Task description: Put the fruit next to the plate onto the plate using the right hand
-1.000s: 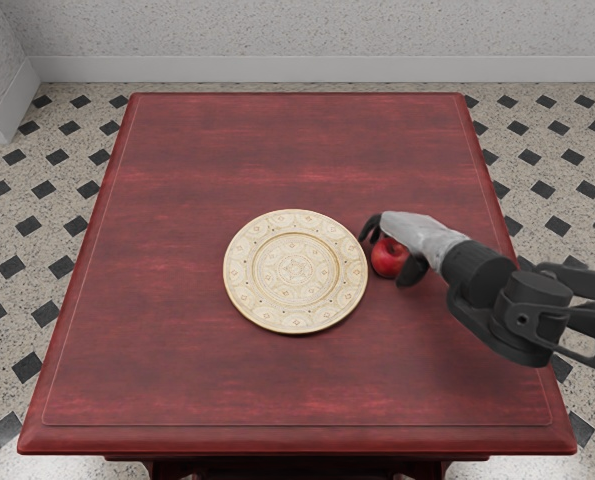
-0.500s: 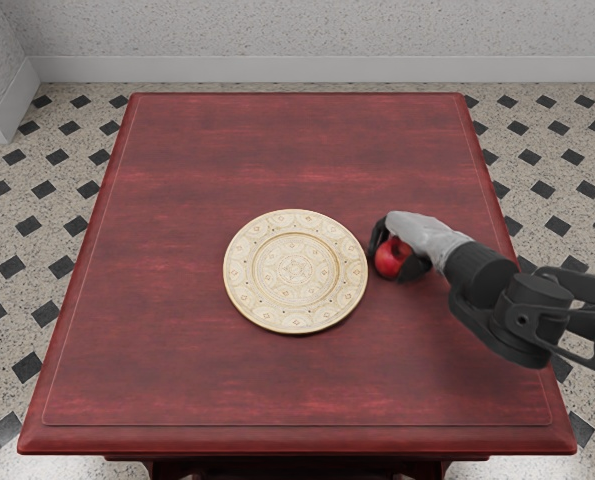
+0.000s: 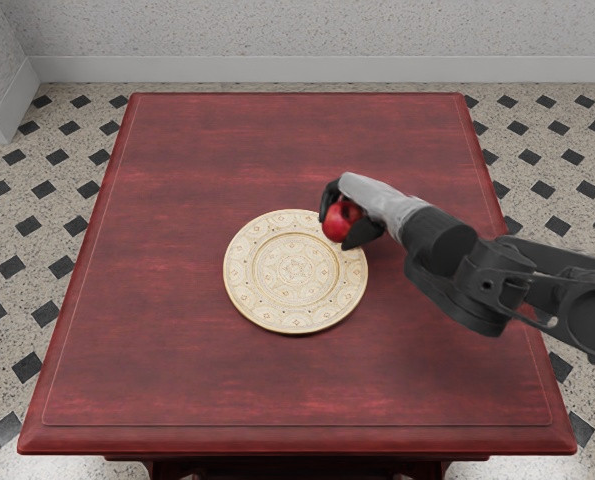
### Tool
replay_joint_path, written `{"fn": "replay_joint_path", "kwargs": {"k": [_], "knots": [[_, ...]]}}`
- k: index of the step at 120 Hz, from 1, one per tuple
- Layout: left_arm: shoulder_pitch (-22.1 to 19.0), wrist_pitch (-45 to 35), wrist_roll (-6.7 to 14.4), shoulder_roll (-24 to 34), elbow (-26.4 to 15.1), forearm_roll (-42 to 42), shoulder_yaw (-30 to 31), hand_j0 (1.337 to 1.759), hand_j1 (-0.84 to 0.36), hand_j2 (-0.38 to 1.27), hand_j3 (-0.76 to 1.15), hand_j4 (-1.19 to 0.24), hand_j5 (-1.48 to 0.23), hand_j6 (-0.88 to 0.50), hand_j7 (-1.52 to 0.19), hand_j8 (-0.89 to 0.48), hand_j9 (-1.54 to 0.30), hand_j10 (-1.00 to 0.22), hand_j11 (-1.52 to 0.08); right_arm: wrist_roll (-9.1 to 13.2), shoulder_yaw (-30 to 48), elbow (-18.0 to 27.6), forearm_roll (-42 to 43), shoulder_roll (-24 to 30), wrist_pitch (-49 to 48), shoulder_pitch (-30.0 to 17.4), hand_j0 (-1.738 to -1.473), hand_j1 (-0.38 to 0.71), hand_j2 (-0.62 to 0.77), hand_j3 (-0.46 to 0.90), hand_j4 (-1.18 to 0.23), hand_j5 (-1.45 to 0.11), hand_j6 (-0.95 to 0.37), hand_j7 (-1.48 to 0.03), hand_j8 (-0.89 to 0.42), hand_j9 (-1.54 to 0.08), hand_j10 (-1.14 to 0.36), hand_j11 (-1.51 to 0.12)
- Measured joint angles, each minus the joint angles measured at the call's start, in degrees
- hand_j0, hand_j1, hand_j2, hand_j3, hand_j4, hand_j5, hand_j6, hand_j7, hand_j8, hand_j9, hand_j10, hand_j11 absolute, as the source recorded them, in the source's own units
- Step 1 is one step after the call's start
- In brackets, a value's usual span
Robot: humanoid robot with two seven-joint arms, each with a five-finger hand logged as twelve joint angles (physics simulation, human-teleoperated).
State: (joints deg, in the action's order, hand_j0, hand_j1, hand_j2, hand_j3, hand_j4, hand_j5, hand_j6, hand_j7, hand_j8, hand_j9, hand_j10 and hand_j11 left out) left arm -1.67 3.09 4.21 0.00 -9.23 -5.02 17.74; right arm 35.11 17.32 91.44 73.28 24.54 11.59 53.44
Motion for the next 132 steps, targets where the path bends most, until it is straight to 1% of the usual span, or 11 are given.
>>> {"fn": "replay_joint_path", "kwargs": {"k": [14, 28, 43, 58, 69, 71, 84, 92, 101, 117, 132], "knots": [[0.00, 0.01, 0.00, 0.00, 0.00, 0.00, 0.00, 1.658, 0.06, 0.05, 0.00, -0.24, -0.32, -0.24, -0.32, -0.24, -0.32, -0.24, -0.32, -0.02, 0.02, -0.20, -0.36, -4.29, -0.12, 0.09, -1.642, 0.34, 0.24, 0.00, -0.60, -1.14, -0.29, -1.05, -0.20, -1.10, -0.47, -1.10], [0.00, 0.01, 0.00, 0.00, 0.00, 0.00, 0.01, 1.658, 0.06, 0.05, 0.00, -0.24, -0.32, -0.24, -0.32, -0.24, -0.32, -0.24, -0.32, -0.04, -0.25, -0.44, -0.70, -6.17, -0.08, -0.69, -1.643, 0.35, 0.30, 0.00, -0.62, -1.15, -0.30, -1.05, -0.20, -1.10, -0.46, -1.10], [0.00, 0.00, 0.00, 0.00, 0.00, 0.00, 0.01, 1.658, 0.06, 0.05, 0.00, -0.24, -0.32, -0.24, -0.32, -0.24, -0.32, -0.24, -0.32, -0.06, -0.52, -1.60, -0.65, -7.69, -0.12, -2.05, -1.644, 0.33, 0.25, 0.00, -0.65, -1.14, -0.32, -1.05, -0.22, -1.10, -0.47, -1.10], [0.00, -0.01, 0.00, 0.00, 0.00, 0.01, 0.01, 1.658, 0.06, 0.05, 0.00, -0.24, -0.32, -0.24, -0.32, -0.24, -0.32, -0.24, -0.32, -0.01, -0.61, -2.67, -0.57, -8.23, -0.16, -3.42, -1.645, 0.39, 0.38, 0.00, -0.66, -1.14, -0.31, -1.04, -0.20, -1.09, -0.46, -1.10], [0.00, 0.00, 0.00, 0.00, 0.00, 0.01, 0.01, 1.658, 0.06, 0.05, 0.00, -0.24, -0.32, -0.24, -0.32, -0.24, -0.32, -0.24, -0.32, 0.04, -0.63, -3.03, -0.49, -8.29, -0.14, -4.02, -1.644, 0.42, 0.41, 0.00, -0.63, -1.13, -0.29, -1.03, -0.17, -1.08, -0.44, -1.09], [0.00, -0.01, 0.00, 0.00, 0.00, 0.01, 0.01, 1.658, 0.06, 0.05, 0.00, -0.24, -0.32, -0.24, -0.32, -0.24, -0.32, -0.24, -0.32, 0.02, -0.58, -3.08, -0.50, -8.32, -0.06, -4.12, -1.645, 0.39, 0.38, 0.00, -0.61, -1.07, -0.29, -0.97, -0.18, -1.02, -0.45, -1.03], [0.00, 0.00, 0.00, 0.00, 0.00, 0.01, 0.01, 1.658, 0.06, 0.05, 0.00, -0.24, -0.32, -0.24, -0.32, -0.24, -0.32, -0.24, -0.32, -0.06, -0.10, -3.52, -0.84, -8.39, 0.29, -4.45, -1.650, 0.10, 0.22, 0.00, -0.37, -0.65, -0.19, -0.59, -0.12, -0.62, -0.28, -0.63], [0.00, 0.01, 0.00, 0.00, 0.00, 0.01, 0.01, 1.658, 0.06, 0.05, 0.00, -0.24, -0.32, -0.24, -0.32, -0.24, -0.32, -0.24, -0.32, -0.08, 0.48, -3.30, -2.14, -8.00, 0.32, -4.30, -1.653, -0.01, 0.16, 0.00, -0.28, -0.48, -0.14, -0.44, -0.10, -0.46, -0.21, -0.46], [0.00, 0.00, 0.00, 0.00, 0.00, 0.01, 0.01, 1.658, 0.06, 0.05, 0.00, -0.24, -0.32, -0.24, -0.32, -0.24, -0.32, -0.24, -0.32, -0.10, 3.81, -0.31, -6.52, -4.61, -0.83, -3.97, -1.654, -0.10, 0.11, 0.00, -0.20, -0.35, -0.11, -0.32, -0.08, -0.33, -0.16, -0.34], [0.00, -0.01, 0.00, 0.00, 0.00, 0.01, 0.01, 1.658, 0.06, 0.05, 0.00, -0.24, -0.32, -0.24, -0.32, -0.24, -0.32, -0.24, -0.32, -0.10, 14.31, 1.95, -21.72, 1.73, -12.89, -3.38, -1.656, -0.20, 0.05, 0.00, -0.12, -0.20, -0.08, -0.19, -0.06, -0.19, -0.10, -0.20], [0.00, 0.00, 0.00, 0.00, 0.00, 0.01, 0.01, 1.658, 0.06, 0.05, 0.00, -0.24, -0.32, -0.24, -0.32, -0.24, -0.32, -0.24, -0.32, -0.11, 22.55, -3.05, -43.81, 10.36, -32.80, -2.31, -1.657, -0.25, 0.03, 0.00, -0.08, -0.13, -0.06, -0.12, -0.05, -0.13, -0.07, -0.13]]}}
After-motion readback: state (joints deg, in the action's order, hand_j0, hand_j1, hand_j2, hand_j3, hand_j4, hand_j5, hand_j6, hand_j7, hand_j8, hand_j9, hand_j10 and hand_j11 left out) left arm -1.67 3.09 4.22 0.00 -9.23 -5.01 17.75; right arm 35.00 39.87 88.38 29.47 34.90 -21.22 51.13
